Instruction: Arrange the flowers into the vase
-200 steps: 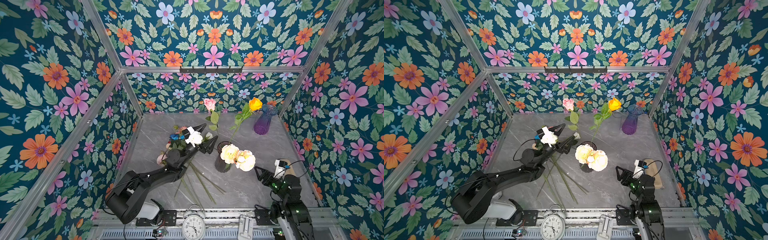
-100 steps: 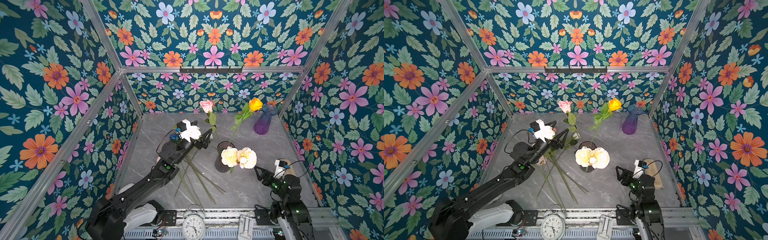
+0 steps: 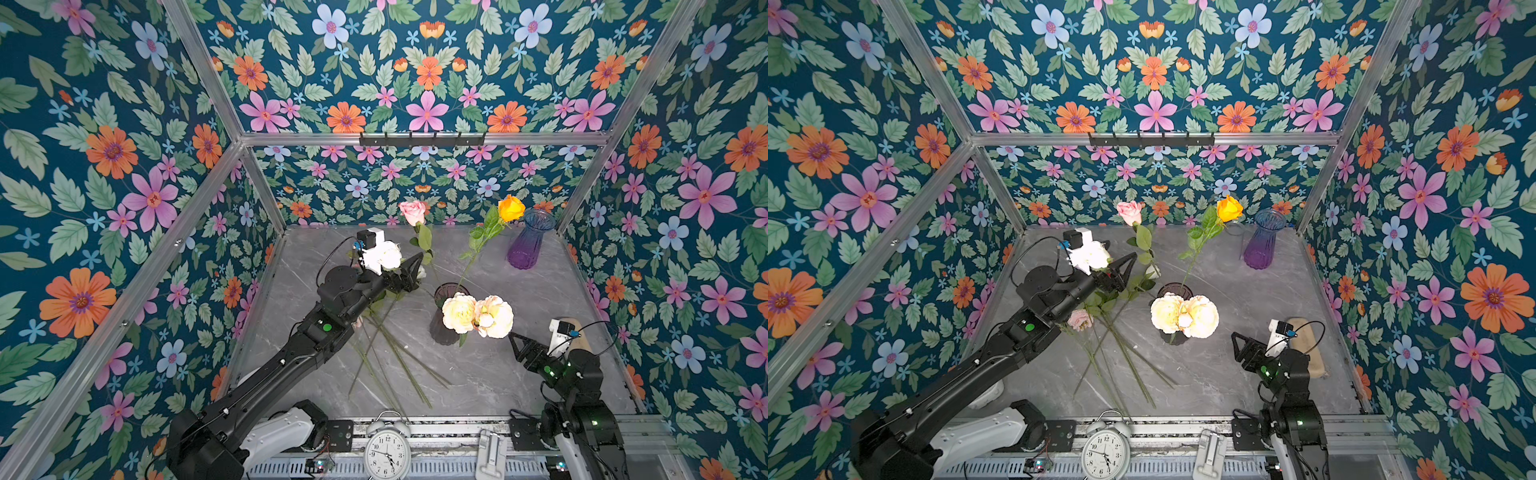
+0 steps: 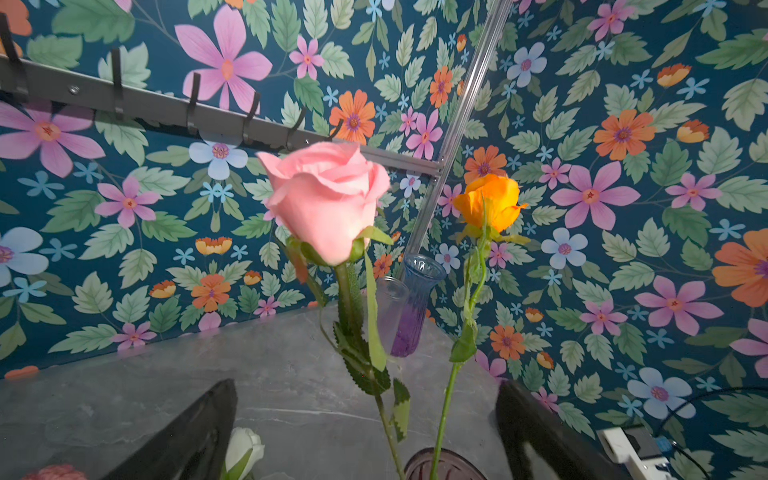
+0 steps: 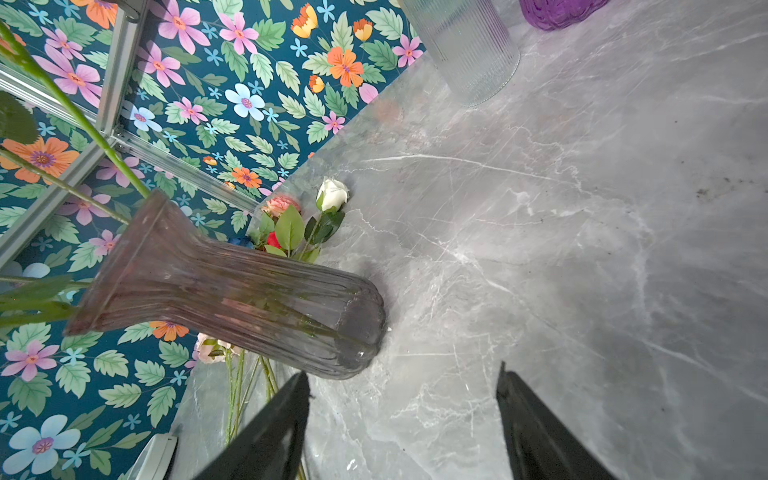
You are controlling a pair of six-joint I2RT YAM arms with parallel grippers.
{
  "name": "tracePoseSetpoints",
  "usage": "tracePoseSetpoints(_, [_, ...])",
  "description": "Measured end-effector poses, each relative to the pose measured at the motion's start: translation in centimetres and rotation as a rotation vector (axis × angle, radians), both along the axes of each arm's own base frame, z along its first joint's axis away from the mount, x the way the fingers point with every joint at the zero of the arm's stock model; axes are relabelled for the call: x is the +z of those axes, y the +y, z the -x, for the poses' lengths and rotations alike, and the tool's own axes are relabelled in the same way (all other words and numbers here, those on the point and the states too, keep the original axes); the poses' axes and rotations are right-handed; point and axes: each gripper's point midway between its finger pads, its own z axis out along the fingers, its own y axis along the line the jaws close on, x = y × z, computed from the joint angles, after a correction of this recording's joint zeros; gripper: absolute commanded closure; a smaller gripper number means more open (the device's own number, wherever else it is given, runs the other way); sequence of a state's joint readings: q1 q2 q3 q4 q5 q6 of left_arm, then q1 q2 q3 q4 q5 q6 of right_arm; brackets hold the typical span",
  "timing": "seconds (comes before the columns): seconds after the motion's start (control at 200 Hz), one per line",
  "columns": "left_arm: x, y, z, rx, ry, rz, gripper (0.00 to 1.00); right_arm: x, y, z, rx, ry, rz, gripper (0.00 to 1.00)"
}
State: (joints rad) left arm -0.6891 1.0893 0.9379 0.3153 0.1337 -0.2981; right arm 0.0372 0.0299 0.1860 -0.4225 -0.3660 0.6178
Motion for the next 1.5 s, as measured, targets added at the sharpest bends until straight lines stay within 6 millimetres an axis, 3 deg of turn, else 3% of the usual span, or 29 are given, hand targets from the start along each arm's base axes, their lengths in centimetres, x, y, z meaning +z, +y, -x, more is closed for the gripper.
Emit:
tracePoseSetpoints(0.165, [2.0,-2.2,-1.0,-0.034,0.052,-0.105,0.0,0.0,0.0,0.0,0.0,0.0,0.0,0.27])
tracePoseSetpoints(0.41, [2.1,-2.3,-1.4,-0.034,0.112,-0.29,0.0,0.0,0.0,0.0,0.0,0.0,0.0,0.27])
tracePoseSetpoints(0.635, [1.9,-5.1,0.7,-0.239,0.146,-0.315,0.0,0.0,0.0,0.0,0.0,0.0,0.0,0.27])
tracePoseSetpoints(0.776, [4.2,-6.4,2.7,-0.349,0.112,-0.258,0.0,0.0,0.0,0.0,0.0,0.0,0.0,0.27])
tracePoseSetpoints(0.921, [6.6,-7.6,2.7,-0.207,-0.006,-0.341,0.0,0.0,0.0,0.0,0.0,0.001,0.0,0.27])
tracePoseSetpoints(1.041, [5.1,-7.2,1.6,-0.154,0.001,-0.39,0.0,-0.1,0.0,0.0,0.0,0.005,0.0,0.27])
tracePoseSetpoints(1.131, [4.5,-7.8,3.4,-0.273,0.021,-0.354,0.0,-0.2,0.0,0.0,0.0,0.009,0.0,0.27])
tracePoseSetpoints(1.211, [6.1,-8.4,4.2,-0.32,-0.006,-0.344,0.0,-0.2,0.0,0.0,0.0,0.013,0.001,0.27])
tracePoseSetpoints(1.306, [8.0,-7.4,2.0,-0.182,-0.044,-0.399,0.0,-0.3,0.0,0.0,0.0,0.014,0.001,0.27])
tracePoseSetpoints(1.386, [6.7,-6.6,1.7,-0.159,-0.04,-0.458,0.0,-0.3,0.0,0.0,-0.001,0.014,0.001,0.27])
tracePoseSetpoints(1.501, [3.8,-5.9,4.4,-0.255,-0.034,-0.49,0.0,0.2,0.0,0.0,-0.004,0.015,0.0,0.27])
